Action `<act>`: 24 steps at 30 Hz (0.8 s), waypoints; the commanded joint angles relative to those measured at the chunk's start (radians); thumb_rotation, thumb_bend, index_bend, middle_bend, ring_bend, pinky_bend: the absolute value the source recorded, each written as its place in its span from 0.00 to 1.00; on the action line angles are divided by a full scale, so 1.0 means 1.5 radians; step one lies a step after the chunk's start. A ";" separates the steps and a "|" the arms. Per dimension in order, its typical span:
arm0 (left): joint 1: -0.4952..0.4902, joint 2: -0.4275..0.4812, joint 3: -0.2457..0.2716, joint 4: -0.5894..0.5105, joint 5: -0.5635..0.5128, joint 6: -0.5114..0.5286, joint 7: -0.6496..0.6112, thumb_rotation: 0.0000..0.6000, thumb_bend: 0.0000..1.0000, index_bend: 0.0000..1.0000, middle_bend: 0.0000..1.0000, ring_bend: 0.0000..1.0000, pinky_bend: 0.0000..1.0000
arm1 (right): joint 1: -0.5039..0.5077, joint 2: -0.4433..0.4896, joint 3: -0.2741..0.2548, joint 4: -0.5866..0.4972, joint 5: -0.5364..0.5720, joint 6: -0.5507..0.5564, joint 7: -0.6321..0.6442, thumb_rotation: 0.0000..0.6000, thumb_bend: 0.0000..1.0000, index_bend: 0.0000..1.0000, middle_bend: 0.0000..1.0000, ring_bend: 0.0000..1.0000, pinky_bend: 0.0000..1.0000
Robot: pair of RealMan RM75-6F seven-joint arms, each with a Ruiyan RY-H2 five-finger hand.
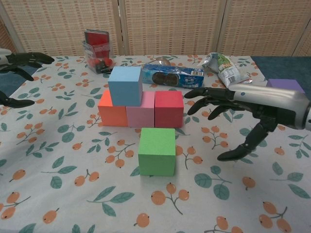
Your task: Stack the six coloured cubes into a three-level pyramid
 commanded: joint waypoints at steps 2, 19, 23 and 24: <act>0.004 -0.001 -0.003 0.010 0.009 -0.003 -0.016 1.00 0.31 0.04 0.02 0.00 0.20 | 0.010 -0.092 0.028 0.030 0.100 -0.003 -0.121 1.00 0.00 0.03 0.16 0.00 0.24; 0.020 -0.003 -0.006 0.024 0.042 -0.002 -0.062 1.00 0.31 0.04 0.00 0.00 0.20 | 0.047 -0.198 0.042 0.091 0.163 -0.010 -0.205 1.00 0.00 0.09 0.21 0.01 0.31; 0.023 -0.003 -0.007 0.028 0.045 -0.002 -0.071 1.00 0.31 0.04 0.00 0.00 0.20 | 0.045 -0.215 0.038 0.107 0.157 0.005 -0.212 1.00 0.00 0.14 0.24 0.05 0.35; 0.024 -0.003 -0.007 0.030 0.045 -0.002 -0.074 1.00 0.31 0.04 0.00 0.00 0.20 | 0.043 -0.221 0.038 0.113 0.152 0.014 -0.212 1.00 0.00 0.17 0.26 0.07 0.36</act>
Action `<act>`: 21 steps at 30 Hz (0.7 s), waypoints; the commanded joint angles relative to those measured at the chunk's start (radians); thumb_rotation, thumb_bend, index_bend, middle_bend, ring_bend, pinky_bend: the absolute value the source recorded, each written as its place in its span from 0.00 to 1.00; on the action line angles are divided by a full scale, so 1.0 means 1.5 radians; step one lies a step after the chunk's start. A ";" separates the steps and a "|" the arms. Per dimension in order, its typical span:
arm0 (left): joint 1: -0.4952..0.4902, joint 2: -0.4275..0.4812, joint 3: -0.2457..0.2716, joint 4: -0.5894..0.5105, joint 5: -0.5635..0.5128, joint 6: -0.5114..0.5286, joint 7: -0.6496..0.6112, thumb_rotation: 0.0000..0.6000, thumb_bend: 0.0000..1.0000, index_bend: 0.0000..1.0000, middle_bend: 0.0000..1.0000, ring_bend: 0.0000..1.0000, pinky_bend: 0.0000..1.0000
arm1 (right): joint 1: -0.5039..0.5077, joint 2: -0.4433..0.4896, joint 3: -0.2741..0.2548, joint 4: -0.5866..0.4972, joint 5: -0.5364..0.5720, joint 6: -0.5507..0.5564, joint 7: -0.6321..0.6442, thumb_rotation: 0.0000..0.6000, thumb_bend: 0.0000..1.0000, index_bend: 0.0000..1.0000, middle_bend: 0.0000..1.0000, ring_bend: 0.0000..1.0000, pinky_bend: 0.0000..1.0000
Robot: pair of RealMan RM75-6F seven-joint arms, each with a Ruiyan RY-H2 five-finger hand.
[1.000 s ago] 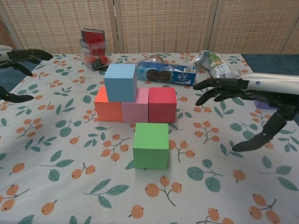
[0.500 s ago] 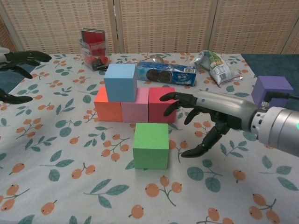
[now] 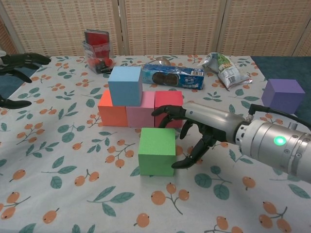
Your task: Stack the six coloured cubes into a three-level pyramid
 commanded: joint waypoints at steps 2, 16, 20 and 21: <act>0.003 0.000 -0.002 0.005 0.001 -0.001 -0.011 1.00 0.31 0.04 0.00 0.00 0.20 | -0.005 -0.021 0.000 0.019 -0.014 0.026 0.000 1.00 0.00 0.24 0.30 0.14 0.41; 0.003 0.000 -0.007 0.012 0.010 -0.008 -0.019 1.00 0.31 0.03 0.00 0.00 0.20 | -0.014 0.125 0.048 -0.084 -0.075 0.080 0.110 1.00 0.06 0.45 0.43 0.28 0.51; -0.001 -0.002 -0.012 0.012 0.004 -0.015 -0.017 1.00 0.31 0.03 0.01 0.00 0.21 | 0.006 0.206 0.083 -0.108 -0.069 0.046 0.161 1.00 0.06 0.45 0.43 0.28 0.51; -0.002 -0.003 -0.013 0.012 0.001 -0.017 -0.016 1.00 0.31 0.03 0.01 0.00 0.21 | 0.017 0.226 0.092 -0.105 -0.066 0.025 0.185 1.00 0.06 0.45 0.43 0.27 0.50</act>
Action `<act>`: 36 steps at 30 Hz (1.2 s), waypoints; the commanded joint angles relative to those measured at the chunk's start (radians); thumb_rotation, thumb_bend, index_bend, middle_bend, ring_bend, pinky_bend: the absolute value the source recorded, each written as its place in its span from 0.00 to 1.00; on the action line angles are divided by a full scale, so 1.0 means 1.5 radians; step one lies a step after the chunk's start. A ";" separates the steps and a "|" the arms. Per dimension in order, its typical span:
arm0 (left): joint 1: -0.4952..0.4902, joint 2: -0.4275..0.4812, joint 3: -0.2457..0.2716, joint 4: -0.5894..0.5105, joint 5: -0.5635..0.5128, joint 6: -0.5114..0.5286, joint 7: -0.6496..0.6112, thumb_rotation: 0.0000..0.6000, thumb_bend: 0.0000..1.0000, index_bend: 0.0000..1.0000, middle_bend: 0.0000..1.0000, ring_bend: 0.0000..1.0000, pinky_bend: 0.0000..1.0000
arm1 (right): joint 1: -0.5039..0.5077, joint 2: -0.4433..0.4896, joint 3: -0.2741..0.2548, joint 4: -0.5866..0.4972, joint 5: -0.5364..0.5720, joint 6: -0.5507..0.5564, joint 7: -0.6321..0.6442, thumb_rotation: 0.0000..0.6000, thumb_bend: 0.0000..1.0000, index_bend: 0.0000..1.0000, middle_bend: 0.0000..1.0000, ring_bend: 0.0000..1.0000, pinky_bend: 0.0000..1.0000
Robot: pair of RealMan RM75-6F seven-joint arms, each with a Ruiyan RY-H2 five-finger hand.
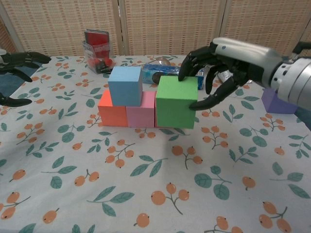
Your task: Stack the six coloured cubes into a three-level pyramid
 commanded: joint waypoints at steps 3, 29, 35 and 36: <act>-0.003 -0.001 -0.005 -0.004 -0.007 -0.006 0.007 1.00 0.31 0.03 0.01 0.00 0.21 | 0.057 0.103 0.053 0.008 0.005 -0.098 0.121 1.00 0.06 0.45 0.43 0.27 0.47; 0.003 -0.014 -0.009 0.000 -0.038 -0.027 0.023 1.00 0.31 0.03 0.01 0.00 0.21 | 0.199 -0.006 0.014 0.313 -0.086 -0.173 0.405 1.00 0.06 0.41 0.43 0.21 0.30; 0.002 -0.016 -0.008 0.005 -0.032 -0.029 0.018 1.00 0.31 0.03 0.01 0.00 0.21 | 0.203 -0.036 -0.006 0.352 -0.101 -0.144 0.432 1.00 0.06 0.41 0.43 0.21 0.27; 0.002 -0.017 -0.008 0.006 -0.030 -0.029 0.017 1.00 0.31 0.03 0.01 0.00 0.21 | 0.205 -0.041 -0.008 0.357 -0.101 -0.141 0.436 1.00 0.06 0.41 0.43 0.21 0.27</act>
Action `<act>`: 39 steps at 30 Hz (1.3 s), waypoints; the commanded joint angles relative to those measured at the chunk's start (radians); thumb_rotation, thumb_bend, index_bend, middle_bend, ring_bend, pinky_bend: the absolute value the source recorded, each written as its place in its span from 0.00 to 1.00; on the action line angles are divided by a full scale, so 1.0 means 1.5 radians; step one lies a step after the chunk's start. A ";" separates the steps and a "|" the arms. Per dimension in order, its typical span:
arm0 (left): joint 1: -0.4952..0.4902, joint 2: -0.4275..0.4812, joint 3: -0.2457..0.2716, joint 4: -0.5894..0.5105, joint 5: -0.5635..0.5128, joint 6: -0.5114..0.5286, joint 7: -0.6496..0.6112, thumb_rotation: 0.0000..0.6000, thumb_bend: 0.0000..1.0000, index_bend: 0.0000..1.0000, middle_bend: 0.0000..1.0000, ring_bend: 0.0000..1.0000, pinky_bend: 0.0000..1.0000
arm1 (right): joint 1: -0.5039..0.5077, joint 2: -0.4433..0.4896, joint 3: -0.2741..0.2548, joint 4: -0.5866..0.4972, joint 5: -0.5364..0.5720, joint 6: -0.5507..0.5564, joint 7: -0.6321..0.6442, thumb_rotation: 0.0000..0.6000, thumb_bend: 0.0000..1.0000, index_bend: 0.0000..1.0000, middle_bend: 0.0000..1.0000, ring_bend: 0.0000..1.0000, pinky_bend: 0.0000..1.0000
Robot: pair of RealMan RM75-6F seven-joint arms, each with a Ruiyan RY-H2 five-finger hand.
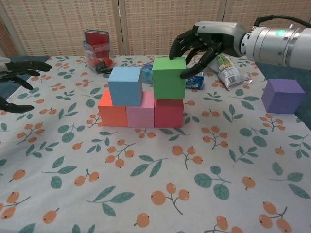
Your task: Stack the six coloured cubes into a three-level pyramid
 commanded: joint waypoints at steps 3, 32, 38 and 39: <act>0.000 -0.001 0.000 0.002 0.003 0.000 -0.003 1.00 0.31 0.03 0.01 0.00 0.21 | 0.005 -0.014 -0.008 0.016 -0.004 0.010 0.011 1.00 0.06 0.40 0.43 0.20 0.26; 0.004 -0.019 0.011 0.041 0.031 -0.002 -0.051 1.00 0.31 0.03 0.01 0.00 0.20 | 0.021 -0.109 -0.037 0.125 0.004 0.066 -0.004 1.00 0.06 0.36 0.43 0.16 0.18; 0.004 -0.021 0.012 0.047 0.036 0.000 -0.059 1.00 0.31 0.03 0.01 0.00 0.20 | 0.022 -0.113 -0.042 0.128 0.010 0.058 -0.011 1.00 0.06 0.21 0.36 0.08 0.11; 0.005 -0.021 0.012 0.048 0.037 0.000 -0.060 1.00 0.31 0.03 0.01 0.00 0.20 | 0.022 -0.112 -0.042 0.126 0.013 0.056 -0.016 1.00 0.06 0.17 0.34 0.06 0.09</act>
